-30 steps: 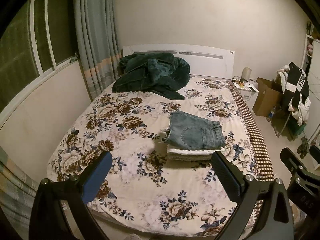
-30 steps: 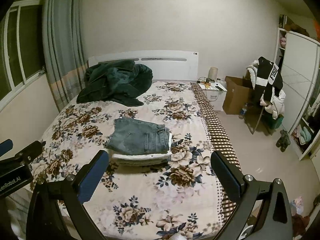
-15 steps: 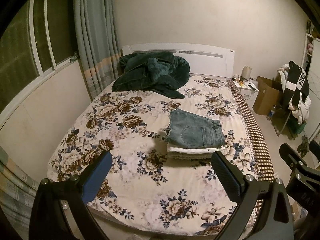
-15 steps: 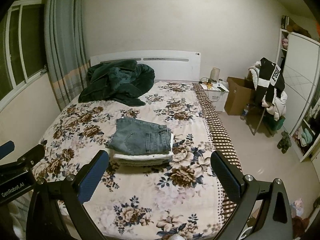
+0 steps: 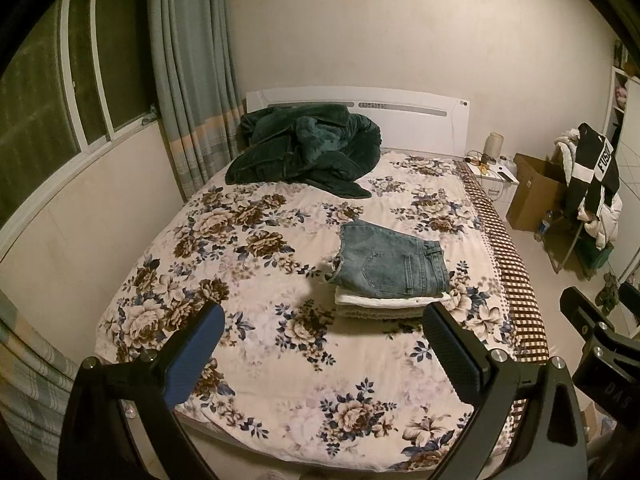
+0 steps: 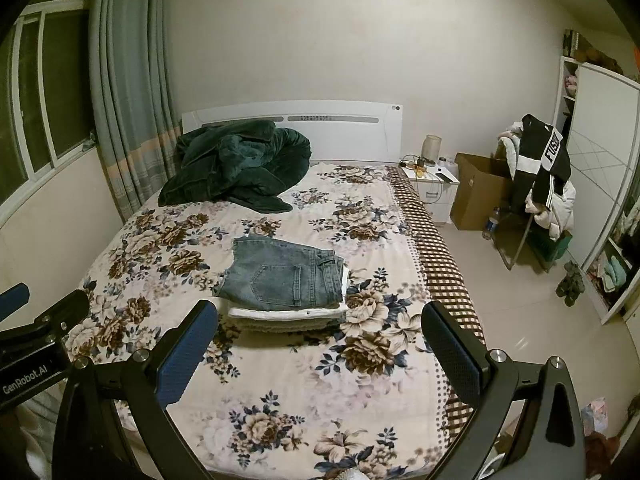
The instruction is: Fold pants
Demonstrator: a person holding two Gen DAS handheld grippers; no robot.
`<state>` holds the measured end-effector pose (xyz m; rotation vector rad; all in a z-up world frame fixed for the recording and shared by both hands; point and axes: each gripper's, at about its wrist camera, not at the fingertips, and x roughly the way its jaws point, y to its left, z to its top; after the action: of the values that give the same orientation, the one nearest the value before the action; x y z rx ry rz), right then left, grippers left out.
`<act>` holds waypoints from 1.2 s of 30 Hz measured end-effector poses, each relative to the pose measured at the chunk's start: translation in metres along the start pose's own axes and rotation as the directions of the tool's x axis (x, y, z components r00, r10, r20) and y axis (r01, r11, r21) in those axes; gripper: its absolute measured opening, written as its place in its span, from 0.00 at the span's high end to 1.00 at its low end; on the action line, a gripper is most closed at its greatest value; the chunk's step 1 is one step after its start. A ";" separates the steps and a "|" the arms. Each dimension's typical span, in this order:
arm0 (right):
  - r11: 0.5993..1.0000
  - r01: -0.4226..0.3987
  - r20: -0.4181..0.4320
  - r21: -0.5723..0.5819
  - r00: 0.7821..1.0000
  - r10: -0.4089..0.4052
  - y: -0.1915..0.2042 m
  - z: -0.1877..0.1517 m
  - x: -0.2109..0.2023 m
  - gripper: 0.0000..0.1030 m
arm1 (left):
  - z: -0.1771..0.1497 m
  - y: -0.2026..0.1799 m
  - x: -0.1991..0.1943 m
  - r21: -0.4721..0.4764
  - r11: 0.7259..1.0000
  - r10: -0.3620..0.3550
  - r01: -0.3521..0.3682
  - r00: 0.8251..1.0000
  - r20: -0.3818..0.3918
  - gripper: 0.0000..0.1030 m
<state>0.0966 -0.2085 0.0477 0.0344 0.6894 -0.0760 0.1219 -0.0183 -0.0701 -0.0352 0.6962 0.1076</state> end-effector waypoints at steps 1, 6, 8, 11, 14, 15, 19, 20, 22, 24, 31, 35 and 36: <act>1.000 -0.001 0.000 0.001 1.000 0.001 0.000 0.000 0.000 0.00 | -0.001 0.000 0.000 -0.002 1.000 0.000 0.000 1.000 -0.001 0.02; 1.000 0.000 -0.001 0.002 1.000 0.000 0.000 -0.001 0.000 0.00 | -0.001 0.000 0.000 0.000 1.000 0.000 0.000 1.000 -0.001 0.02; 1.000 -0.001 -0.002 0.001 1.000 0.001 0.000 -0.001 0.000 0.00 | -0.001 0.000 0.000 -0.002 1.000 0.001 -0.001 1.000 -0.001 0.02; 1.000 -0.004 -0.005 -0.002 1.000 0.004 0.004 0.000 0.000 0.00 | -0.001 -0.001 -0.001 -0.003 1.000 0.000 0.000 1.000 -0.001 0.02; 1.000 -0.007 -0.008 -0.001 1.000 0.007 0.007 -0.001 0.001 0.00 | -0.001 0.000 -0.001 -0.001 1.000 0.001 -0.001 1.000 -0.001 0.02; 1.000 -0.007 -0.008 -0.001 1.000 0.007 0.007 -0.001 0.001 0.00 | -0.001 0.000 -0.001 -0.001 1.000 0.002 -0.002 1.000 -0.001 0.02; 1.000 -0.007 -0.007 -0.001 1.000 0.007 0.007 -0.001 0.001 0.00 | -0.001 0.000 -0.001 -0.002 1.000 0.001 -0.001 1.000 0.000 0.02; 1.000 -0.008 -0.007 0.000 1.000 0.008 0.007 -0.001 0.001 0.00 | -0.001 0.000 -0.002 -0.002 1.000 0.002 -0.002 1.000 0.000 0.02; 1.000 -0.009 -0.007 -0.001 1.000 0.009 0.006 -0.001 0.001 0.00 | -0.001 0.000 -0.001 -0.002 1.000 0.001 -0.001 1.000 0.000 0.02; 1.000 -0.009 -0.006 -0.001 1.000 0.009 0.006 -0.001 0.001 0.00 | -0.001 0.000 -0.001 -0.003 1.000 0.001 -0.001 1.000 -0.001 0.02; 1.000 -0.009 -0.006 0.000 1.000 0.009 0.006 -0.001 0.001 0.00 | -0.001 -0.001 -0.001 -0.002 1.000 0.003 -0.003 1.000 -0.002 0.02; 1.000 -0.009 -0.006 0.000 1.000 0.009 0.006 -0.002 0.000 0.00 | -0.003 -0.001 -0.005 -0.004 1.000 0.001 -0.001 1.000 -0.004 0.02; 1.000 -0.009 -0.006 0.001 1.000 0.009 0.005 -0.002 0.000 0.00 | -0.003 -0.001 -0.007 -0.004 1.000 0.000 0.000 1.000 -0.002 0.02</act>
<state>0.0959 -0.2029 0.0460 0.0387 0.6956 -0.0678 0.1149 -0.0203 -0.0685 -0.0393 0.6984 0.1093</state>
